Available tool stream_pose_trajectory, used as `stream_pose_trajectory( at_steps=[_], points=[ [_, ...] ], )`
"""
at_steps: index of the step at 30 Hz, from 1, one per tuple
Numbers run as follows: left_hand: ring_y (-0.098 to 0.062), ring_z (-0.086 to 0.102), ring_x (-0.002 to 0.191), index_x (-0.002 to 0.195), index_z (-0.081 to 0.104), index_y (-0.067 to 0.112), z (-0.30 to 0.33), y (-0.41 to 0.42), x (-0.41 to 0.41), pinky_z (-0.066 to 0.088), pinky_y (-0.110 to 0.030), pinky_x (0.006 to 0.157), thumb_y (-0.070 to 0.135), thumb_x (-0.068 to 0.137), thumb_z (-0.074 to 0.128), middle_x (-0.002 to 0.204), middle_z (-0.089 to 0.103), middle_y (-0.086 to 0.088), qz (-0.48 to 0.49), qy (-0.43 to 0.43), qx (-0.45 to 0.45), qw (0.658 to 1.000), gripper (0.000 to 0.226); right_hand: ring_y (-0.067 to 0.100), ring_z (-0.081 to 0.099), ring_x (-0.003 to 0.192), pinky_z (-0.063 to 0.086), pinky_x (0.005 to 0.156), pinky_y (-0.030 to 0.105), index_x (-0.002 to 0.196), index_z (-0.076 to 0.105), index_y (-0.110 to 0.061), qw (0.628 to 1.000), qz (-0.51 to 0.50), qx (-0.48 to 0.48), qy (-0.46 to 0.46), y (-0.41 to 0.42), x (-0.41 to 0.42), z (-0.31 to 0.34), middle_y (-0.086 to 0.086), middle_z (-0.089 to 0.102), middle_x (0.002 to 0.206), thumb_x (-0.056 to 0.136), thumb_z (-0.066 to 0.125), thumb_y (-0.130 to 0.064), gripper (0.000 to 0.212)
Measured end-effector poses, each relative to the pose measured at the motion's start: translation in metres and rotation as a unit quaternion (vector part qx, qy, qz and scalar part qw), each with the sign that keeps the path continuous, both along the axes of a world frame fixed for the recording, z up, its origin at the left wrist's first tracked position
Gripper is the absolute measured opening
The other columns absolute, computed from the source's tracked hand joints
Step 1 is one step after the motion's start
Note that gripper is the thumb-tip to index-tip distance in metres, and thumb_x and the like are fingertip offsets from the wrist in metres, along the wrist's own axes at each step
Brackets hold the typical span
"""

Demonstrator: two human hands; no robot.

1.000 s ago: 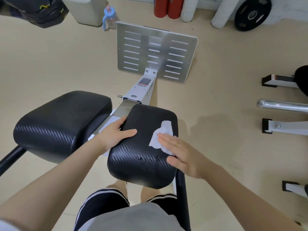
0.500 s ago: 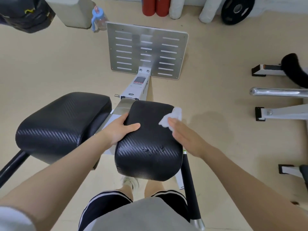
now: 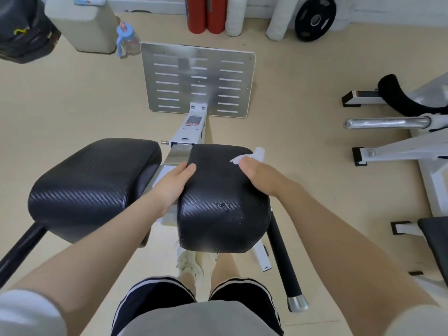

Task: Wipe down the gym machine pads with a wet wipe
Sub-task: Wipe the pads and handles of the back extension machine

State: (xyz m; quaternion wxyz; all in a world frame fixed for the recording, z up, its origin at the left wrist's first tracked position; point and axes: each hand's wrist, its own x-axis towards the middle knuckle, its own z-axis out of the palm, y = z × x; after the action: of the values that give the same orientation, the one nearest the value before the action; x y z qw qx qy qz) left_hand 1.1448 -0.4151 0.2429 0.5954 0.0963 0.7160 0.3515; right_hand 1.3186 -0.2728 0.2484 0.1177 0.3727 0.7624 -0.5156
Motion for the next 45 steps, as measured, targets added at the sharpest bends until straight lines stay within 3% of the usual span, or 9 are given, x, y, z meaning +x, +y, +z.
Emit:
stream_pose_trajectory(
  at_steps=[3, 8, 14, 19, 26, 29, 36, 41, 45],
  points=[
    [-0.011, 0.047, 0.125, 0.135, 0.047, 0.022, 0.001, -0.02, -0.005, 0.028, -0.031, 0.112, 0.052, 0.096, 0.027, 0.137, 0.05, 0.006, 0.054, -0.063, 0.016, 0.996, 0.053, 0.017, 0.033, 0.132, 0.02, 0.111, 0.031, 0.129, 0.05, -0.016, 1.0, 0.013, 0.013, -0.008, -0.016, -0.02, 0.012, -0.018, 0.038, 0.118, 0.102, 0.023, -0.031, 0.041],
    [-0.011, 0.032, 0.135, 0.142, 0.034, 0.016, 0.018, -0.038, -0.005, 0.018, -0.028, 0.116, 0.057, 0.095, 0.008, 0.145, 0.039, 0.003, 0.034, -0.114, 0.053, 0.992, 0.067, 0.03, 0.045, 0.115, 0.034, 0.1, 0.042, 0.126, 0.046, -0.006, 0.983, 0.129, 0.113, -0.059, -0.071, -0.061, 0.023, 0.017, 0.046, 0.125, 0.101, 0.03, -0.033, 0.041],
    [-0.009, 0.041, 0.13, 0.14, 0.039, 0.021, 0.003, -0.044, -0.016, 0.021, -0.031, 0.116, 0.063, 0.092, 0.006, 0.139, 0.049, 0.002, 0.024, -0.176, 0.066, 0.982, 0.072, 0.026, 0.043, 0.124, 0.032, 0.103, 0.034, 0.132, 0.042, -0.002, 0.961, 0.129, 0.241, -0.049, -0.108, -0.086, 0.021, 0.014, 0.045, 0.138, 0.098, 0.027, -0.043, 0.055],
    [-0.011, 0.037, 0.133, 0.137, 0.043, 0.019, -0.003, -0.046, -0.015, 0.021, -0.034, 0.116, 0.065, 0.091, 0.02, 0.14, 0.046, 0.005, 0.06, -0.13, 0.059, 0.988, 0.069, 0.029, 0.059, 0.089, 0.049, 0.078, 0.04, 0.109, 0.056, -0.012, 0.956, 0.028, 0.279, -0.081, -0.094, -0.047, 0.019, 0.01, 0.055, 0.109, 0.091, 0.021, -0.047, 0.052],
    [-0.02, 0.04, 0.132, 0.133, 0.048, 0.012, 0.013, -0.05, -0.013, 0.025, -0.04, 0.114, 0.059, 0.093, 0.02, 0.14, 0.048, -0.005, 0.061, -0.116, 0.074, 0.989, 0.067, 0.02, 0.035, 0.125, 0.038, 0.098, 0.036, 0.123, 0.052, -0.018, 0.956, -0.113, 0.232, -0.137, -0.078, 0.002, 0.024, 0.001, 0.054, 0.123, 0.097, 0.023, -0.033, 0.042],
    [-0.021, 0.039, 0.133, 0.133, 0.046, 0.011, 0.019, -0.055, -0.01, 0.025, -0.039, 0.114, 0.06, 0.093, 0.017, 0.141, 0.047, -0.005, 0.062, -0.133, 0.076, 0.986, 0.069, 0.032, 0.047, 0.115, 0.036, 0.096, 0.039, 0.12, 0.05, -0.005, 0.947, -0.045, 0.286, -0.138, -0.109, -0.025, 0.027, 0.015, 0.05, 0.126, 0.091, 0.004, -0.052, 0.072],
    [-0.011, 0.056, 0.115, 0.11, 0.063, 0.028, 0.006, -0.068, -0.008, 0.034, -0.035, 0.109, 0.071, 0.087, 0.011, 0.118, 0.065, 0.003, 0.038, -0.168, 0.062, 0.983, 0.071, 0.022, 0.018, 0.143, 0.011, 0.116, 0.033, 0.144, 0.026, -0.004, 0.937, 0.068, 0.323, -0.11, -0.161, -0.087, 0.024, 0.011, 0.028, 0.152, 0.088, 0.003, -0.052, 0.077],
    [-0.015, 0.04, 0.132, 0.13, 0.051, 0.017, 0.001, -0.075, 0.003, 0.026, -0.031, 0.113, 0.067, 0.09, 0.009, 0.132, 0.051, 0.0, 0.082, -0.164, 0.093, 0.979, 0.077, 0.029, 0.039, 0.127, 0.028, 0.105, 0.034, 0.137, 0.036, -0.004, 0.944, 0.063, 0.312, -0.087, -0.137, -0.057, 0.026, 0.014, 0.04, 0.142, 0.096, 0.029, -0.044, 0.057],
    [-0.017, 0.035, 0.136, 0.136, 0.044, 0.017, 0.011, -0.072, 0.017, 0.022, -0.04, 0.116, 0.064, 0.091, 0.016, 0.144, 0.043, -0.002, 0.103, -0.11, 0.118, 0.982, 0.072, 0.028, 0.044, 0.121, 0.036, 0.098, 0.036, 0.134, 0.037, -0.006, 0.931, -0.035, 0.338, -0.132, -0.111, 0.012, 0.022, 0.011, 0.043, 0.137, 0.092, 0.023, -0.048, 0.061]
  ],
)
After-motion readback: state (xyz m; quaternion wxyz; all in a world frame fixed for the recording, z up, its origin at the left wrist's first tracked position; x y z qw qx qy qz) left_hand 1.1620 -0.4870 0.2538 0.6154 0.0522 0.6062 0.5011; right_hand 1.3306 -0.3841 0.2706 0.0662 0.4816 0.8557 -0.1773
